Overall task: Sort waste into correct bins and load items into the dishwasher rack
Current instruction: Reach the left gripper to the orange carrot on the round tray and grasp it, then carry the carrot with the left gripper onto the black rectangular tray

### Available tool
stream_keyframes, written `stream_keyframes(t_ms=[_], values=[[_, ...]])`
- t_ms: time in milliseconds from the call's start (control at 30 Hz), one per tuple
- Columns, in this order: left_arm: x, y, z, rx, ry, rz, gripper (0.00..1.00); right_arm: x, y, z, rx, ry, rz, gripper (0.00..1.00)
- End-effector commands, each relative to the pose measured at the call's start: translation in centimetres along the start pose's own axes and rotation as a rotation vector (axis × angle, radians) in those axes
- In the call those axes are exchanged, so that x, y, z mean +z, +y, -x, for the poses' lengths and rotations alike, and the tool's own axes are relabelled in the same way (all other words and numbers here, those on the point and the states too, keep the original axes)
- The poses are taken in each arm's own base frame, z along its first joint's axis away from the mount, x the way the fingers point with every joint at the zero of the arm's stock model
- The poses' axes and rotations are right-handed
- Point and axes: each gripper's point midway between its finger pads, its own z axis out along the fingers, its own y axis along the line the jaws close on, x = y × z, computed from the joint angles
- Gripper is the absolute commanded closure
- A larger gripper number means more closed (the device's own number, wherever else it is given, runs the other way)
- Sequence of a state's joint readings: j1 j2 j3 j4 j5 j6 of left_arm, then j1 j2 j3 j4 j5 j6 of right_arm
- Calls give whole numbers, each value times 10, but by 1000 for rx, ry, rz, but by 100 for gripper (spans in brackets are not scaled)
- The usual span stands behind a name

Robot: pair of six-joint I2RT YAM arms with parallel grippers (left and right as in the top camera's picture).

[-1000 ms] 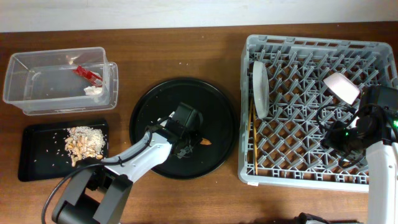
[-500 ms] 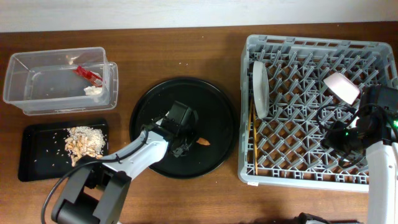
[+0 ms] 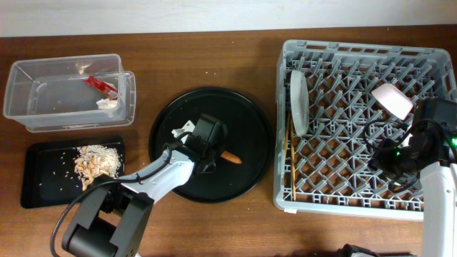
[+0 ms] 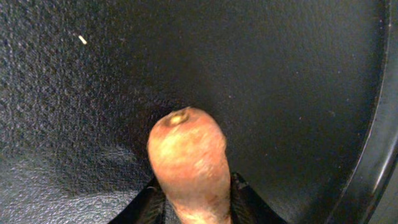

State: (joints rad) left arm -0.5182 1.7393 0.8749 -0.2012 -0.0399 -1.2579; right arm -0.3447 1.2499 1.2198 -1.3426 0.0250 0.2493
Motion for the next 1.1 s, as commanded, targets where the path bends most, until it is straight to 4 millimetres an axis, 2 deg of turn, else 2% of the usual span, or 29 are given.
stream_keyframes(t_ms=[0, 100, 167, 233, 267, 300, 333, 433, 500, 567, 600, 667, 733, 767, 833, 900, 1067], values=[[5, 11, 3, 1, -20, 35, 73, -2, 0, 0, -6, -7, 8, 41], [3, 8, 3, 59, -12, 23, 78, -2, 0, 0, -6, -6, 8, 41], [-11, -3, 8, 109, -33, -18, 79, -2, 0, 0, -6, -7, 8, 41], [-38, -15, 21, 195, -98, -59, 79, -2, 0, 0, -6, -6, 8, 41], [-59, -15, 26, 225, -121, -61, 79, -2, 0, 0, -5, -6, 7, 41], [-71, -7, 29, 215, -120, -39, 79, -2, 0, 0, -6, -6, 7, 41], [-84, 8, 35, 193, -119, 1, 79, -2, 0, 0, -5, -6, 7, 41], [-127, 75, 74, 70, -143, 158, 79, -2, 0, 0, -6, -7, 7, 41], [-142, 106, 104, 7, -184, 212, 79, -2, 0, 0, -6, -7, 8, 41], [-158, 152, 142, -129, -246, 281, 79, -2, 0, 0, -6, -7, 7, 41], [-169, 182, 162, -210, -284, 320, 79, -2, 0, 0, -6, -7, 7, 41], [-188, 223, 188, -323, -364, 369, 79, -2, 0, 0, -5, -7, 8, 41], [-205, 252, 212, -395, -451, 385, 80, -2, 0, 0, -6, -7, 8, 41], [-209, 264, 220, -432, -479, 391, 80, -2, 0, 0, -6, -7, 8, 41], [-201, 276, 227, -461, -478, 406, 80, -2, 0, 0, -5, -7, 8, 41], [-174, 289, 237, -469, -448, 430, 81, -2, 0, 0, -5, -7, 8, 41], [-137, 307, 235, -483, -372, 470, 80, -2, 0, 0, -5, -7, 8, 41]])
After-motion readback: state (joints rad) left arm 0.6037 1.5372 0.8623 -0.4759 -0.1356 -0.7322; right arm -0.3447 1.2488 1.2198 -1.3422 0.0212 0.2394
